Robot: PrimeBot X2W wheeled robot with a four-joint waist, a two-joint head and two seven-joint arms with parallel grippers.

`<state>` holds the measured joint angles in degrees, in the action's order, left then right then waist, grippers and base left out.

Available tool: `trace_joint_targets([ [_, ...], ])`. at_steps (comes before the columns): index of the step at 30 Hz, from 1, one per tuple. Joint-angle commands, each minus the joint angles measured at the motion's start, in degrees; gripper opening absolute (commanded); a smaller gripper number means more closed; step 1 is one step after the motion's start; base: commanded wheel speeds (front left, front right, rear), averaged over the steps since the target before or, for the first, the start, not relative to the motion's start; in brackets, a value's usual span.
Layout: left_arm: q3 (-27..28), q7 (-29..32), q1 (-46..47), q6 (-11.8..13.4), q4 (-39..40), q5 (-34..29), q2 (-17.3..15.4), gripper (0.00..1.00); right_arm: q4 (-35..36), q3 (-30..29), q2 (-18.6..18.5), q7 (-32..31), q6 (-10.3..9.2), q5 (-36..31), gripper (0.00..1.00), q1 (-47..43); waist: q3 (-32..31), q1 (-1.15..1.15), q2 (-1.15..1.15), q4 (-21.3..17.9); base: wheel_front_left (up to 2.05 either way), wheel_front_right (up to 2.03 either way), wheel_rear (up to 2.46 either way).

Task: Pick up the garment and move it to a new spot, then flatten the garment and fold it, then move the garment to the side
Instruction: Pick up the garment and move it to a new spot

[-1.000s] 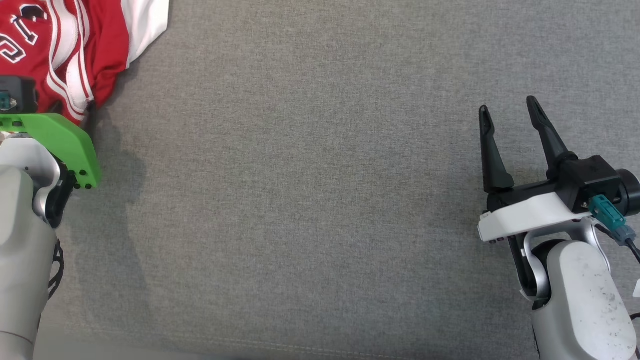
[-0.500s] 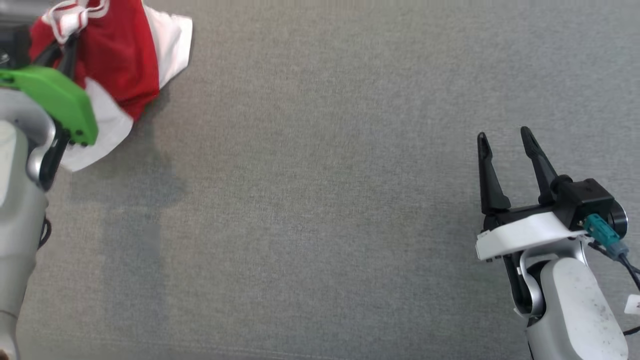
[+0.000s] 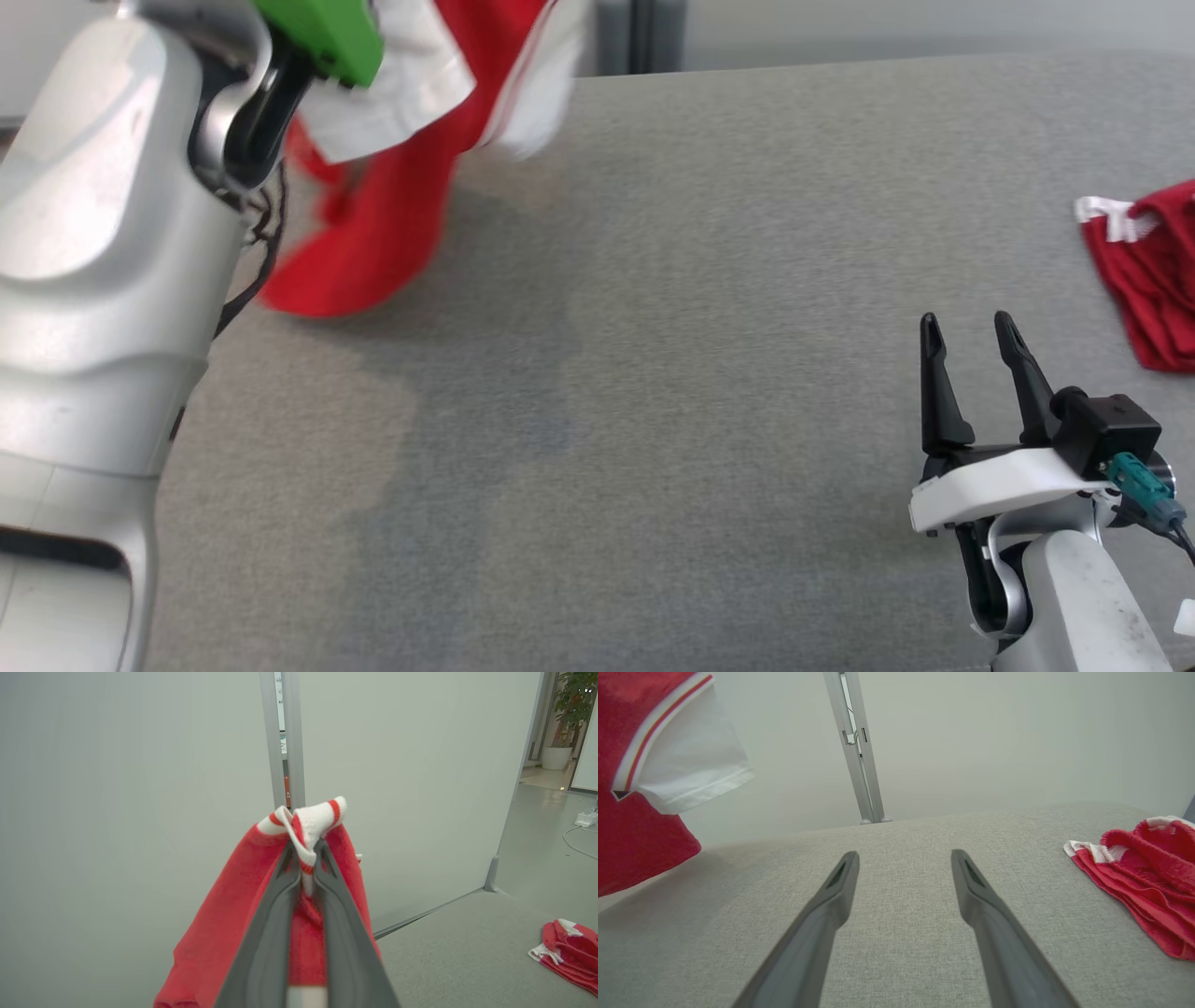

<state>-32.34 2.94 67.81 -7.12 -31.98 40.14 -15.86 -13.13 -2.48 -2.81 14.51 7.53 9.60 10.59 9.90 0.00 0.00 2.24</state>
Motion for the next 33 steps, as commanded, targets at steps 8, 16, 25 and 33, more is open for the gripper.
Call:
trace_joint_targets([
  [8, 3.92, 0.26, -2.38, 4.72, -3.21, 6.32, 5.28, 0.00, -0.67, -0.54, -0.14, 0.69, -0.08, 1.86, 1.00, 0.36, 0.52, 0.00, 0.00, -9.08, 0.00, 0.00, 0.00],
  [16, 2.88, -3.21, -12.99, 7.38, -16.04, 5.10, 3.04, 0.00, 1.07, 0.46, -0.14, 0.74, -0.08, 3.39, 1.00, 2.91, 6.08, 0.00, 0.00, -10.53, 0.00, 0.00, 0.00],
  [25, 1.67, -11.16, -16.82, 10.50, -26.53, 2.36, 1.72, 0.45, 1.37, 0.31, -0.16, 0.75, -0.08, 2.70, 1.00, 3.96, 7.86, 0.00, 0.00, -9.62, 0.00, 0.00, 0.00],
  [33, 0.70, -17.04, -16.43, 9.62, -27.88, 0.43, 4.93, 1.00, 0.63, -0.05, -0.16, 0.75, -0.08, 1.62, 1.00, 3.06, 5.26, 0.00, 0.00, -6.80, 0.00, 0.00, 0.00],
])
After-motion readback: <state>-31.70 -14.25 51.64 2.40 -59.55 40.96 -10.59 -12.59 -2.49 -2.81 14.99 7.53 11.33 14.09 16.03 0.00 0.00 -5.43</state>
